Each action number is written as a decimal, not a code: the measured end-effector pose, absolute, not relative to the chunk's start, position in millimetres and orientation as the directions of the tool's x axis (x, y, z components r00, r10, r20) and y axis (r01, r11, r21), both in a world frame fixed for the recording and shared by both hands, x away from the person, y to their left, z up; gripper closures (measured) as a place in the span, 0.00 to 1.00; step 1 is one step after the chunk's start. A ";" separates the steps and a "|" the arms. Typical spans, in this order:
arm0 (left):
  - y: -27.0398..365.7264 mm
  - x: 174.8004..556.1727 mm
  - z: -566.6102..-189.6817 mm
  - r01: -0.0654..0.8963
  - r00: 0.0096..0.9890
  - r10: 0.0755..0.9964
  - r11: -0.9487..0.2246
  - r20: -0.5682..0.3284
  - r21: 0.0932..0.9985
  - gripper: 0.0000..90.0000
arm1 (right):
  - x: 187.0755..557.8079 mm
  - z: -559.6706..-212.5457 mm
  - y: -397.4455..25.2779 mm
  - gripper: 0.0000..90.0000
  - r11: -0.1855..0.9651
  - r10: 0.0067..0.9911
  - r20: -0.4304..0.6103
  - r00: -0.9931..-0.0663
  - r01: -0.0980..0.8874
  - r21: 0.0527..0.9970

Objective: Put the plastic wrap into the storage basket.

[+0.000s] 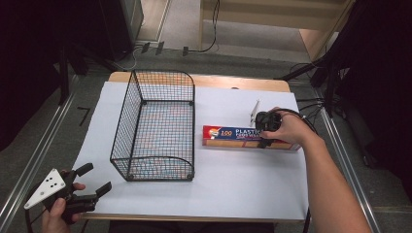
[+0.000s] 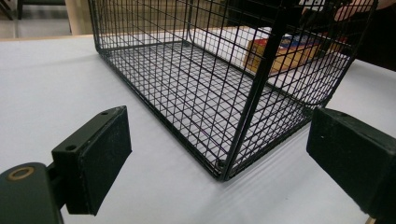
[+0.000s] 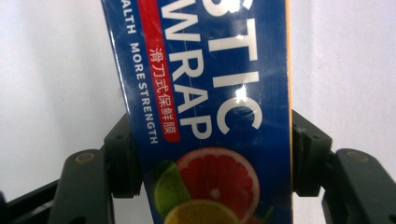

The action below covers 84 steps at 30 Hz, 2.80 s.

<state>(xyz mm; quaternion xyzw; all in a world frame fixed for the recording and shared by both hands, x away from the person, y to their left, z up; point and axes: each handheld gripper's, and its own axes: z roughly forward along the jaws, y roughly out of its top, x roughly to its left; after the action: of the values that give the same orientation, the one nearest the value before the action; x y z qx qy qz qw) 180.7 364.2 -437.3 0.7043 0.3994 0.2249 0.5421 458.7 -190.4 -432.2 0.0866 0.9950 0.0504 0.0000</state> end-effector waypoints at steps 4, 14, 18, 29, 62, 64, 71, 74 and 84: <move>364.9 180.7 -437.6 0.326 0.576 0.808 -0.091 -0.122 0.941 0.08 | 454.8 -432.8 -191.9 0.38 0.982 0.153 -0.025 -0.988 0.149 0.117; 364.2 179.8 -437.3 0.327 0.577 0.808 -0.091 -0.122 0.941 0.08 | 452.6 -434.6 -191.6 0.43 0.982 0.153 -0.035 -0.988 0.147 0.121; 365.6 179.0 -436.8 0.324 0.577 0.808 -0.093 -0.119 0.941 0.08 | 451.0 -433.5 -191.4 0.44 0.984 0.139 -0.038 -0.989 0.134 0.116; 365.6 177.6 -435.8 0.319 0.574 0.810 -0.089 -0.118 0.944 0.08 | 439.8 -425.1 -194.0 0.46 0.977 0.188 -0.031 -0.982 0.183 0.110; 371.0 173.7 -432.1 0.286 0.581 0.802 -0.042 -0.138 0.957 0.08 | 410.0 -357.3 -215.6 0.47 0.951 0.230 -0.042 -0.972 0.216 0.221; 367.9 172.9 -430.9 0.270 0.592 0.797 -0.057 -0.119 0.961 0.08 | 407.8 -351.8 -212.6 0.47 0.948 0.228 -0.041 -0.973 0.212 0.239; 361.4 171.5 -430.2 0.266 0.601 0.794 -0.087 -0.095 0.960 0.00 | 406.9 -345.7 -203.5 0.47 0.941 0.218 -0.034 -0.975 0.201 0.272; 361.6 171.6 -430.5 0.268 0.598 0.797 -0.090 -0.092 0.959 0.00 | 406.6 -340.2 -197.8 0.47 0.943 0.201 -0.039 -0.979 0.182 0.279; 359.1 172.0 -431.2 0.268 0.604 0.793 -0.113 -0.076 0.957 0.00 | 407.4 -328.3 -185.7 0.47 0.944 0.189 -0.054 -0.980 0.167 0.284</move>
<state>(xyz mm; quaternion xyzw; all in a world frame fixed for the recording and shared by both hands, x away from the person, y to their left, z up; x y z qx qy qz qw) 172.0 359.1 -431.2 0.7067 0.3754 0.2388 0.5501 407.4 -185.7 -328.3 0.0904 0.9851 0.1405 0.0404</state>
